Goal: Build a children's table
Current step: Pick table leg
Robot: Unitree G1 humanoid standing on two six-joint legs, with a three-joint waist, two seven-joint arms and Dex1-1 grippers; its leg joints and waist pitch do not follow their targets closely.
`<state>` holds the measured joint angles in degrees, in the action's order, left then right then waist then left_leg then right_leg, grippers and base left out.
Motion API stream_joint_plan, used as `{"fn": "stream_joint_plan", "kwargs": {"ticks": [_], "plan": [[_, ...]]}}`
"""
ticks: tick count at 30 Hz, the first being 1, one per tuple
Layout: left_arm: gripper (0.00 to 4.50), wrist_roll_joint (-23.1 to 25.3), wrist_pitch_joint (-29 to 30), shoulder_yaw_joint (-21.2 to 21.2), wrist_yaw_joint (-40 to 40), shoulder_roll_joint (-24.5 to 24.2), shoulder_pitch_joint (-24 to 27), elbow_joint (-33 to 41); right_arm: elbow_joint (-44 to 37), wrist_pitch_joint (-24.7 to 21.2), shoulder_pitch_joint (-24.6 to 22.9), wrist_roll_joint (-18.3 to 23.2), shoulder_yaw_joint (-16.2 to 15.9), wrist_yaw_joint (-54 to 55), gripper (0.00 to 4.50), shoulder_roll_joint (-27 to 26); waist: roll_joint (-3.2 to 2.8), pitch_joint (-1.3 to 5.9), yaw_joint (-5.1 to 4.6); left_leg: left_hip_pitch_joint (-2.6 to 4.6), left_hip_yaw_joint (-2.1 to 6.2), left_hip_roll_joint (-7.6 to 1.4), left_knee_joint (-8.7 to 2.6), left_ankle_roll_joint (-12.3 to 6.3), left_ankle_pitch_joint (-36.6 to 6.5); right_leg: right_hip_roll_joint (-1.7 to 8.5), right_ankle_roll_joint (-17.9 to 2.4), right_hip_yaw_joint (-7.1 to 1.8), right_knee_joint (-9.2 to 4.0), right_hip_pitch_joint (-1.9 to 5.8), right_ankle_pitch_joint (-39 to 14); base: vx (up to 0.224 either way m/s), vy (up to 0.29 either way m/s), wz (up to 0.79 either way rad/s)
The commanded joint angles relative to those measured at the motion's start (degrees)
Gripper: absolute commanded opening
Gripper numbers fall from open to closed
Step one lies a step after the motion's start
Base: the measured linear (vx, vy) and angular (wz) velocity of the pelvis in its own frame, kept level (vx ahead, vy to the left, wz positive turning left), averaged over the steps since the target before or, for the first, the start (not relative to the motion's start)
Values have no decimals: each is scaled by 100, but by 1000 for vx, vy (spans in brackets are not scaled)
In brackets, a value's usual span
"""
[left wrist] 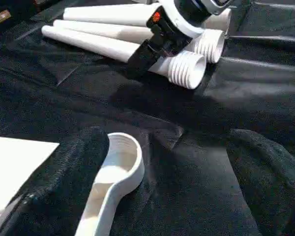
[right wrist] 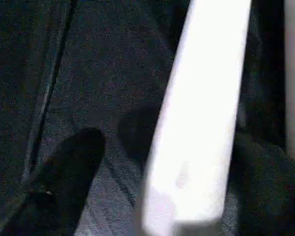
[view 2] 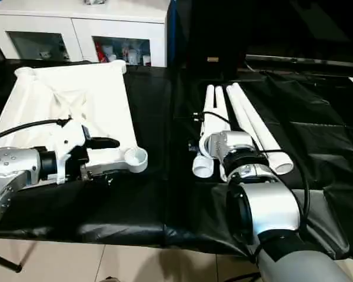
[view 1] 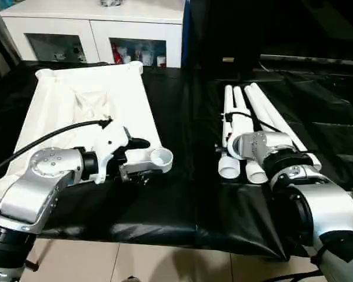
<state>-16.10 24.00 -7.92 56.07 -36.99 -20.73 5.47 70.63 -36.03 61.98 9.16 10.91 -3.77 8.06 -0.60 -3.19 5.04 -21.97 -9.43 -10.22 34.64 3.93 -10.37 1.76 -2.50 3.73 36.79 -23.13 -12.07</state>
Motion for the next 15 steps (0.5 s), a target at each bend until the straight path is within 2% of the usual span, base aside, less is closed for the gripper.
{"fn": "stream_joint_plan", "kwargs": {"ticks": [1,5,6,7,10,12,15], "plan": [[450,13,74,-100,51,-59,-87,117,99,-74,63,49,71,-13,387,56,-52,412,-2,79,56,-277,-337,183,-651,577,-1063,-342,-356,338,-197,0,0,0],[450,4,129,-101,97,-64,-74,175,202,-78,11,79,151,-18,361,42,-50,405,5,80,54,-273,-335,181,-679,582,-1044,-344,-364,334,-329,0,0,0],[450,5,137,-103,100,-64,-74,183,214,-72,-5,81,156,-20,334,40,-39,406,5,80,53,-275,-336,178,-681,586,-1041,-342,-369,335,-342,0,0,0],[450,6,140,-105,100,-63,-75,186,221,-70,-13,78,166,-22,325,39,-41,405,3,79,54,-276,-335,178,-683,584,-1041,-344,-365,332,-351,0,0,0],[450,6,153,-101,95,-66,-61,211,231,-57,-45,69,181,-5,314,38,-37,401,3,82,52,-275,-335,179,-709,584,-1024,-344,-372,326,-432,0,0,0],[450,12,158,-95,97,-73,-48,222,240,-44,-63,60,192,6,281,44,-36,399,3,80,52,-275,-335,184,-715,588,-1015,-345,-374,324,-465,0,0,0],[450,34,166,-90,94,-65,-42,231,246,-26,-71,63,237,44,269,52,-49,393,3,86,52,-274,-335,201,-781,587,-993,-348,-385,315,-573,0,0,0]]}}
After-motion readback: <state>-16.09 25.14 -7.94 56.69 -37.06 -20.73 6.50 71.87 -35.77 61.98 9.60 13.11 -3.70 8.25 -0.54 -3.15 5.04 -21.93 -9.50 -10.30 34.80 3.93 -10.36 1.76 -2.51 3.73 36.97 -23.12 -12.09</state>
